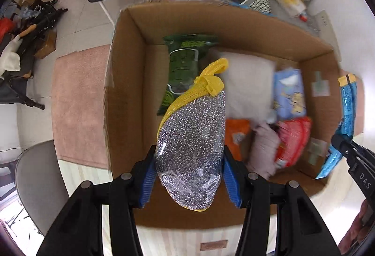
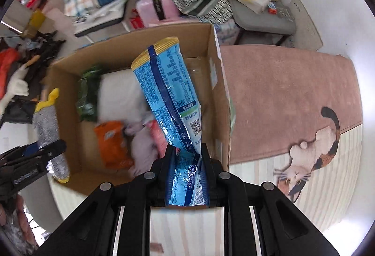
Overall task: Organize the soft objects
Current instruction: 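Drop the scrubber mitt and blue bar into the box and release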
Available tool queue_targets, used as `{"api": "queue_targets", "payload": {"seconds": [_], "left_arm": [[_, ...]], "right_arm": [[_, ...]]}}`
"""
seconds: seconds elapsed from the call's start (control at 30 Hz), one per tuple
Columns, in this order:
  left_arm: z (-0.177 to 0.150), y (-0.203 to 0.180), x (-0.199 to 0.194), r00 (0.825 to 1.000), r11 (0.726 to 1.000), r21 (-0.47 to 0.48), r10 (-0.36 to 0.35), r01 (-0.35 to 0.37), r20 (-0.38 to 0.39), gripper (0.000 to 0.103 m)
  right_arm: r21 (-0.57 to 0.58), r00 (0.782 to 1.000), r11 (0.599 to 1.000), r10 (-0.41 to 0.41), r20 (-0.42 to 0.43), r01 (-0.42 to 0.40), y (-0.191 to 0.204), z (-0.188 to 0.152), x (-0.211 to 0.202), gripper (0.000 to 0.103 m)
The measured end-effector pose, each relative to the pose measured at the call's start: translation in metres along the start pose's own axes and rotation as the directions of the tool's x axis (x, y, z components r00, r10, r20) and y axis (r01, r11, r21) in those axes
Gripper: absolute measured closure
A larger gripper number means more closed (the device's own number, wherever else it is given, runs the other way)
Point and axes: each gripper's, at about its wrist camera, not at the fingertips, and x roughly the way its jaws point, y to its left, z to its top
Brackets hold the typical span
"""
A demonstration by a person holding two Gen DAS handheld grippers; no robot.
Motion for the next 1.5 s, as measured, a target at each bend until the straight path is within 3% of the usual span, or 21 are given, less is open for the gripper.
{"api": "queue_targets", "payload": {"seconds": [0.17,0.23,0.27,0.3,0.37,0.47,0.53,0.57,0.67,0.97,1.17,1.27,1.5], "left_arm": [[0.007,0.0,0.022,0.998,1.0,0.017,0.02,-0.019,-0.067,0.052],[0.009,0.002,0.021,0.998,1.0,0.005,-0.012,0.013,-0.068,0.051],[0.01,0.003,0.019,0.997,0.999,-0.002,-0.032,0.032,-0.063,0.041],[0.009,0.004,0.016,0.998,0.999,-0.012,-0.046,0.045,-0.054,0.033],[0.008,0.006,0.008,0.998,0.998,-0.017,-0.061,0.06,-0.024,0.021],[0.003,0.007,-0.003,0.997,0.997,-0.015,-0.072,0.072,0.001,0.013],[-0.002,0.007,-0.008,0.998,0.998,-0.015,-0.067,0.067,0.012,0.006],[-0.004,0.006,-0.01,0.998,0.998,-0.013,-0.062,0.063,0.023,0.003],[-0.017,0.002,-0.013,0.998,1.0,0.003,-0.027,0.027,0.063,0.002],[-0.033,-0.004,-0.003,0.997,1.0,-0.003,-0.018,0.018,0.07,0.002],[-0.048,-0.005,-0.025,0.992,1.0,0.0,-0.017,0.017,0.122,0.002],[-0.062,-0.008,-0.048,0.982,1.0,0.009,-0.007,0.006,0.188,0.002],[-0.113,-0.014,-0.114,0.941,1.0,0.022,0.006,-0.015,0.34,0.002]], "right_arm": [[0.01,0.997,0.998,-0.055,-0.05,0.056,0.001,0.01,0.041,0.082],[0.009,0.994,0.996,-0.091,-0.064,0.091,0.002,0.012,0.049,0.079],[0.011,0.993,0.996,-0.09,-0.073,0.091,0.002,0.012,0.051,0.072],[0.013,0.994,0.997,-0.073,-0.077,0.074,0.002,0.012,0.051,0.054],[0.02,0.997,0.999,-0.043,-0.069,0.044,-0.001,0.011,0.05,0.034],[0.012,0.998,1.0,-0.027,-0.053,0.028,-0.002,0.009,0.044,0.029],[0.0,0.999,1.0,-0.015,-0.051,0.015,0.0,0.004,0.039,0.02],[-0.008,0.999,1.0,-0.017,-0.048,0.016,0.002,0.001,0.037,0.011],[-0.051,0.999,0.998,-0.027,-0.033,0.025,0.013,-0.009,0.031,0.002],[-0.082,0.999,0.996,-0.039,-0.017,0.037,0.027,-0.034,0.03,0.0],[-0.055,1.0,0.998,-0.029,-0.003,0.028,0.02,-0.042,0.019,0.0],[-0.049,0.999,0.999,-0.012,0.031,0.014,0.018,-0.051,0.0,0.0],[-0.059,0.988,0.998,0.018,0.155,-0.009,0.016,-0.089,-0.066,0.0]]}}
